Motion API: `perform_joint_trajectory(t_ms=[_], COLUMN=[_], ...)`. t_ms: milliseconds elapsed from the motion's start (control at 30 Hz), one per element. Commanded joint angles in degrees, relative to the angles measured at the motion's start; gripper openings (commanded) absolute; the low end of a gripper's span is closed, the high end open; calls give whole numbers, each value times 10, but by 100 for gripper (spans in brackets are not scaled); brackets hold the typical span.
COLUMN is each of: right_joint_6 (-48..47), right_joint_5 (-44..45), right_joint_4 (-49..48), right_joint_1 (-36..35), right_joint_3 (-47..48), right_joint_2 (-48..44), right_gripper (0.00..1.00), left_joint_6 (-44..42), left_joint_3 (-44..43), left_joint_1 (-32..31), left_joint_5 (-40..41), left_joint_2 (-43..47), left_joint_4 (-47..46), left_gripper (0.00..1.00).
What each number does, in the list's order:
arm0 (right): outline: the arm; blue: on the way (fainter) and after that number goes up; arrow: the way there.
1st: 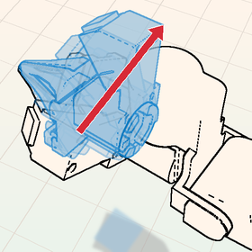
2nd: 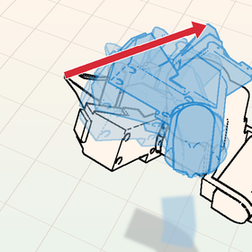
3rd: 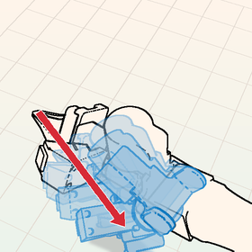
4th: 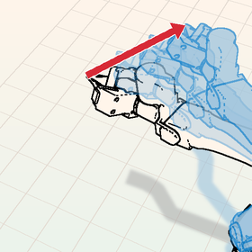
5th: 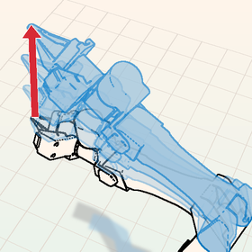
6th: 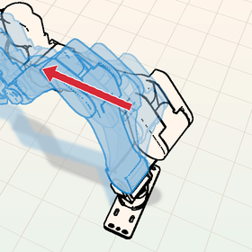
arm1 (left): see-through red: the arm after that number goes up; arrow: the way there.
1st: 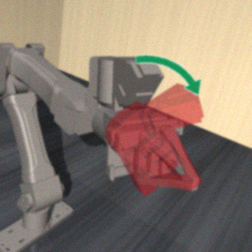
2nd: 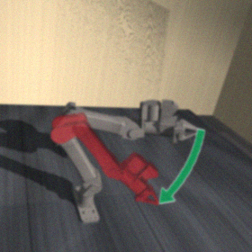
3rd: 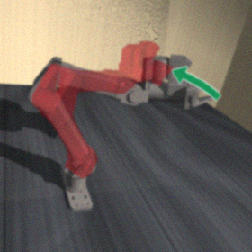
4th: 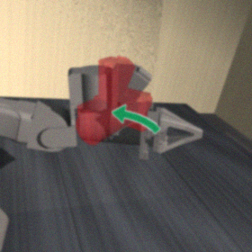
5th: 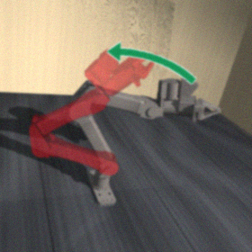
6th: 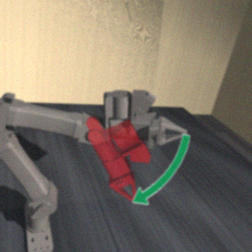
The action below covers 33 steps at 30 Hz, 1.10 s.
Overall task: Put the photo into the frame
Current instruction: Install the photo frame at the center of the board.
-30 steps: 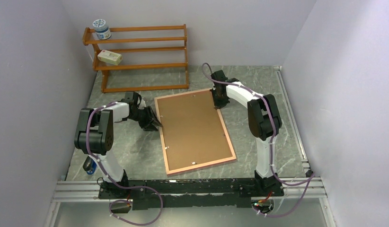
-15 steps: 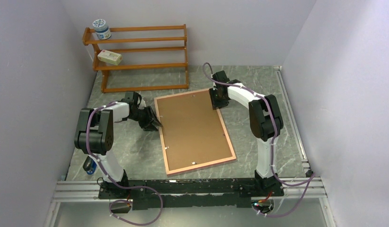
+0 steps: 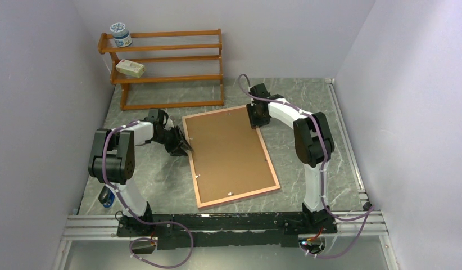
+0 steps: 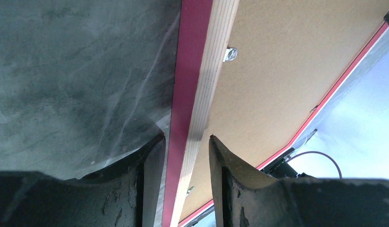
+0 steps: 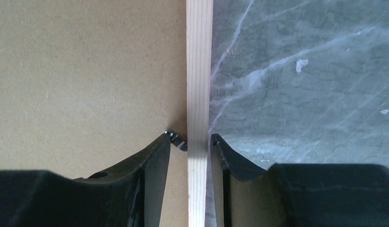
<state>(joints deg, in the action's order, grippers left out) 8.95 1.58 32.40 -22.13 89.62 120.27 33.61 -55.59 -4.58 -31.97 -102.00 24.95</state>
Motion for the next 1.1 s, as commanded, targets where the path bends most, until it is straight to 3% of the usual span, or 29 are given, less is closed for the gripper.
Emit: perform_joint_trajectory(t_ms=[0,200,567,667,833,1067], right_joint_6=[-7,-22,0,44,75,202], right_joint_5=[59,38,31,70,29,-103], right_joint_4=[-35,-39,-15,35,22,-30], right_joint_1=[-2,-2,-2,4,15,12], right_joint_3=[2,-6,-2,42,48,42], right_joint_2=[27,25,3,-14,-82,-83], right_gripper=[40,26,27,36,60,58], left_joint_6=[-18,-19,-11,-7,-11,-16], left_joint_3=[-10,-12,-11,-10,-24,-61], left_joint_1=[-3,-3,-3,-3,-2,1], left_joint_5=[20,21,27,40,54,76], left_joint_2=[-9,-11,-5,12,30,34], left_joint_4=[17,18,18,17,29,41], left_gripper=[45,45,46,48,59,69])
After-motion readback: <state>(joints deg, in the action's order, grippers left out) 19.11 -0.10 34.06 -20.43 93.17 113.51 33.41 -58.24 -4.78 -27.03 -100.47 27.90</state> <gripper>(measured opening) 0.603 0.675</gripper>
